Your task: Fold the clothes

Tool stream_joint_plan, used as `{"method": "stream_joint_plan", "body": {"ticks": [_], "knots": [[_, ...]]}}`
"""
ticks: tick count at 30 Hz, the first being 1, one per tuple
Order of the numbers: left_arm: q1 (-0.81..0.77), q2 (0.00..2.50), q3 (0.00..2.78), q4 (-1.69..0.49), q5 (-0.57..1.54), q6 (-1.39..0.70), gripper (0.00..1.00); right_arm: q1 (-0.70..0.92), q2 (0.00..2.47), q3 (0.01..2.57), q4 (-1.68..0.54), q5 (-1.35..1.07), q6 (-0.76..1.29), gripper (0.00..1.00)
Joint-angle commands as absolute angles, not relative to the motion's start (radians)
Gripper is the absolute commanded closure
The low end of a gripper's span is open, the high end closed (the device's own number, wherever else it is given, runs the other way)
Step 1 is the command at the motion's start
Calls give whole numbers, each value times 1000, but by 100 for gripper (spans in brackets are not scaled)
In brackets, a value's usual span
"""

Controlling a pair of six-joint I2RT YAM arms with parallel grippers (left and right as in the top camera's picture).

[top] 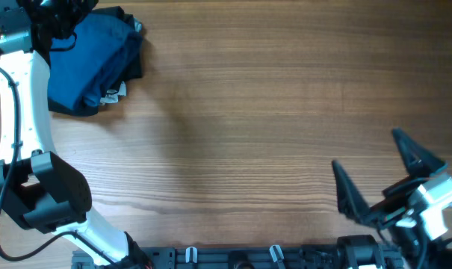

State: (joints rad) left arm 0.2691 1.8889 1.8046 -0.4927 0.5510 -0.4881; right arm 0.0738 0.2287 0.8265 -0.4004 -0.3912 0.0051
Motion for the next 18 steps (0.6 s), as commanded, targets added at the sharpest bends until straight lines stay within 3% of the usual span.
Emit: {"method": "stream_joint_plan", "body": {"ticks": [1,13,18], "knots": [[266,1891,1807,-490,552,-487,0,81,112,631,-321,-381,31,0],[266,1891,1807,-490,552,-487,0,81,4,160,248,-321,56,0],[266,1891,1807,-490,552,-487,0,81,4,51,314,-163,166,0]]}}
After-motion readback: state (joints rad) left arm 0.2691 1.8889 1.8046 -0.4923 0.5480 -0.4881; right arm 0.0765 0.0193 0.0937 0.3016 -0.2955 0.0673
